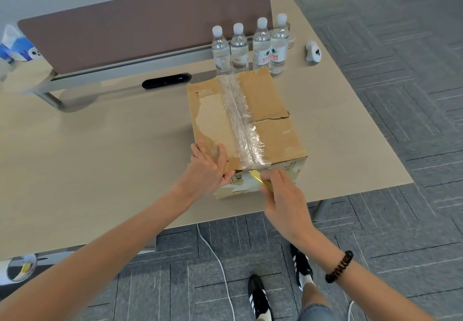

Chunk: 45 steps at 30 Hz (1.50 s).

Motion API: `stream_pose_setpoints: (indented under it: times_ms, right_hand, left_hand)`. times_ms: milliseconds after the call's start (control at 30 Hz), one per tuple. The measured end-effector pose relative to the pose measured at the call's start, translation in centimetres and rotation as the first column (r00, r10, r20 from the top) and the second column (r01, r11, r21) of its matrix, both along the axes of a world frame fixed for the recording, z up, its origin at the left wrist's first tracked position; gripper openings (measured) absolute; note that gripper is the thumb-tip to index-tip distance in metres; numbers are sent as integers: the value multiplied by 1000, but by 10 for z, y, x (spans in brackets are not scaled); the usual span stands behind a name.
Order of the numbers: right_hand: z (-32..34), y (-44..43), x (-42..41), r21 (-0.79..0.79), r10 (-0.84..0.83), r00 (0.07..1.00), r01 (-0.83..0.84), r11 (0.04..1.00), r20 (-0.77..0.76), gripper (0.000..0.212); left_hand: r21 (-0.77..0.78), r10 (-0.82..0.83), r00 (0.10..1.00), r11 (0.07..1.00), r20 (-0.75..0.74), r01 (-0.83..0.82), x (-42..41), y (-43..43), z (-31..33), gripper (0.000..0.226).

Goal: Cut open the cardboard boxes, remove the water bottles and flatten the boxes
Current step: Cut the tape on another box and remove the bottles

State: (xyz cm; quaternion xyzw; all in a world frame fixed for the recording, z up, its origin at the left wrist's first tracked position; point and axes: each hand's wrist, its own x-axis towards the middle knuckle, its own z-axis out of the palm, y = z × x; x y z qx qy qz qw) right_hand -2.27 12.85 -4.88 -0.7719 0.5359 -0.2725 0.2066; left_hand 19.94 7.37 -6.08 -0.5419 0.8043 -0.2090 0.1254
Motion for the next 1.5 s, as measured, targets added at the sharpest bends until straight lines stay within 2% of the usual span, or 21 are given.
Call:
stream_pose_setpoints:
  times_ms: [300,433,600,733,833,933,1167,1500]
  right_hand:
    - [-7,-4,-15,-14,-21,1000,21,1000,5,13]
    - [-7,-18,-39,-30,-85,995,87,996,59,10]
    - [0,-12,-42,-101,-7,1000,6,995,-8,12]
    - [16,-4,-46,-159,-33,995,47,986,91,9]
    - [38,-21,-37,-58,-136,975,148,987,177,10]
    - [61,-45,-21,160,-145,955,106,981,259,17]
    - [83,-66,3,345,-69,996,48,937,49,25]
    - [103,-71,4,489,33,999,-32,872,7,26]
  left_hand:
    - [6,-19,1000,1000,20,19,-1,1,5,81]
    - [29,-2,1000,1000,19,1,0,1,5,81]
    - [26,1,1000,1000,-13,0,-3,2,9,82]
    - [42,14,998,999,-58,-12,-2,3,11,82]
    - [32,12,998,999,-58,-10,-1,3,13,81]
    - [38,13,998,999,-57,-11,-3,4,14,80]
    - [25,24,997,999,-78,-22,-2,4,13,79]
    - [8,-4,997,1000,-74,5,-3,5,15,80]
